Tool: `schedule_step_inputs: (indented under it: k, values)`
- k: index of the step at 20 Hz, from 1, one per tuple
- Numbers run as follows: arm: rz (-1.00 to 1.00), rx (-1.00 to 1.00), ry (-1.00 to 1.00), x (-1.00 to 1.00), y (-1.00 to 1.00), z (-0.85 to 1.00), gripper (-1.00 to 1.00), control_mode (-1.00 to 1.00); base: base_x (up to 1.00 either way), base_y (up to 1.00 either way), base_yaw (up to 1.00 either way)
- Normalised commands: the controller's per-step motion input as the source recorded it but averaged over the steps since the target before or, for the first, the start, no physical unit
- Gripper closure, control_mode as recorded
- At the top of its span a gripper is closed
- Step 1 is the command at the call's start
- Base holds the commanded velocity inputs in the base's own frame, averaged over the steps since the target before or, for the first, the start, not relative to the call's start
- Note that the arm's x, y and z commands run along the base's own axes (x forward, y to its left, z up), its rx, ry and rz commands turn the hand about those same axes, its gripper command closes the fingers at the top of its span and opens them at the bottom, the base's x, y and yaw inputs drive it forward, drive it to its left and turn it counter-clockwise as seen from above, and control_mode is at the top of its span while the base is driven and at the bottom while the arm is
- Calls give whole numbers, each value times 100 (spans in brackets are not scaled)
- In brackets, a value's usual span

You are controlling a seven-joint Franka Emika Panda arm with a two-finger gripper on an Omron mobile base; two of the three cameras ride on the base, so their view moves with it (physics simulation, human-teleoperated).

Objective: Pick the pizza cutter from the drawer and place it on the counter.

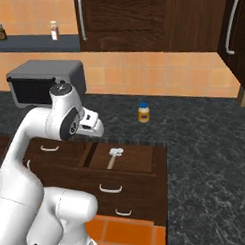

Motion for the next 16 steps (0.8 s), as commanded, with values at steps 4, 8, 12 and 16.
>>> schedule_step_inputs:
  k: [4,8,12,16]
  values:
    - [-3,-7,7,96,0,-45,-100,-100,0,0,0]
    - [-3,-10,6,99,0,-53,-100,-100,0,0,0]
    - [0,2,-1,41,-34,-66,-100,-100,0,0,0]
    - [6,28,0,17,-74,-70,-100,-100,0,0,0]
